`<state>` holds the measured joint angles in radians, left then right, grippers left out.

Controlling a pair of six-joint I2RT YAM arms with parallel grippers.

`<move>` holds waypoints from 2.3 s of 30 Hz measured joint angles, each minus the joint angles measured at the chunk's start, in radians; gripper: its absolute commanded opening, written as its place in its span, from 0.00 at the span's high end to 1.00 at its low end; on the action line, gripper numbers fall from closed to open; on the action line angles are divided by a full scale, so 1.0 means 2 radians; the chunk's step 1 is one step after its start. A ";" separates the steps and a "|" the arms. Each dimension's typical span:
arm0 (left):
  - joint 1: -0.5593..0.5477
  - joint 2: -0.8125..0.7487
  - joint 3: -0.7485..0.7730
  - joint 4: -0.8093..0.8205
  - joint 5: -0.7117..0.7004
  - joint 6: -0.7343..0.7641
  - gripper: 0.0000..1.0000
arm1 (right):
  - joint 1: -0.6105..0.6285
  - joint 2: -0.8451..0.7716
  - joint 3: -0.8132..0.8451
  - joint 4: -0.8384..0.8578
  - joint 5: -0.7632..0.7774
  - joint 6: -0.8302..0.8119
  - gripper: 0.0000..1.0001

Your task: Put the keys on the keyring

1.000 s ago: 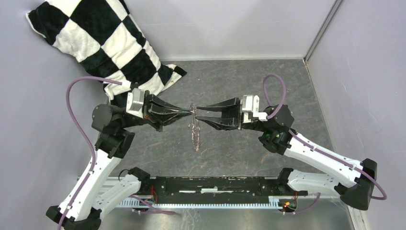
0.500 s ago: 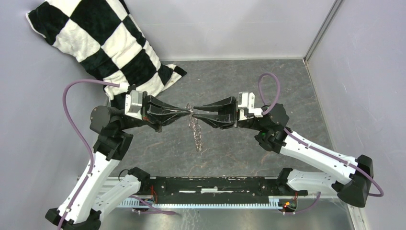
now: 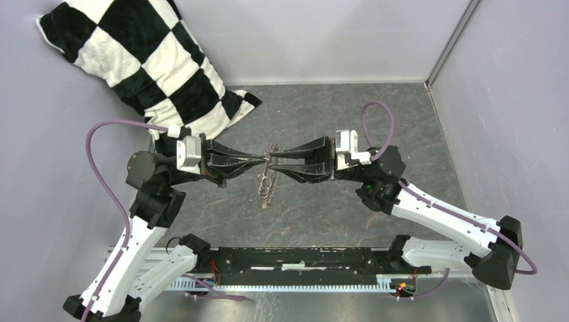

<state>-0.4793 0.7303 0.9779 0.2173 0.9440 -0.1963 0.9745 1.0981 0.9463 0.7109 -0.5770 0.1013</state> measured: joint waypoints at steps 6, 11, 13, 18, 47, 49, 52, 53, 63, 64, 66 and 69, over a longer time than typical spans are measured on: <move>0.000 -0.003 -0.002 -0.006 0.009 0.038 0.98 | 0.002 0.013 0.000 -0.001 -0.001 -0.001 0.76; 0.000 -0.006 -0.002 -0.027 0.019 0.089 0.98 | 0.011 0.014 0.004 -0.019 0.005 -0.027 0.99; 0.001 -0.008 -0.002 -0.034 0.023 0.110 0.98 | 0.019 0.013 0.005 -0.030 0.018 -0.050 0.99; 0.002 -0.012 0.000 -0.060 0.031 0.155 0.98 | 0.051 -0.005 0.005 -0.083 0.065 -0.150 0.99; 0.000 -0.042 0.057 -0.297 0.068 0.330 0.42 | 0.198 -0.047 -0.021 -0.252 0.212 -0.591 0.99; 0.000 -0.044 0.067 -0.324 0.072 0.354 0.44 | 0.198 -0.047 -0.021 -0.266 0.211 -0.596 0.99; 0.000 -0.044 0.072 -0.356 0.082 0.383 0.49 | 0.198 -0.047 -0.020 -0.287 0.210 -0.602 0.99; 0.000 -0.043 0.072 -0.364 0.084 0.390 0.51 | 0.198 -0.047 -0.019 -0.292 0.209 -0.602 0.99; 0.000 -0.031 0.087 -0.493 0.079 0.579 0.63 | 0.198 -0.022 0.040 -0.350 0.210 -0.584 0.99; 0.000 -0.028 0.090 -0.510 0.076 0.606 0.64 | 0.198 -0.016 0.048 -0.357 0.211 -0.579 0.99; 0.000 -0.023 0.094 -0.537 0.069 0.650 0.65 | 0.198 -0.007 0.060 -0.372 0.211 -0.572 0.99; 0.000 -0.017 0.096 -0.561 0.063 0.689 0.65 | 0.198 0.007 0.075 -0.398 0.212 -0.562 0.99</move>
<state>-0.4801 0.6956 1.1698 -0.9043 1.0698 1.1824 1.3708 1.1118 1.0969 -0.0845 -0.1520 -1.0229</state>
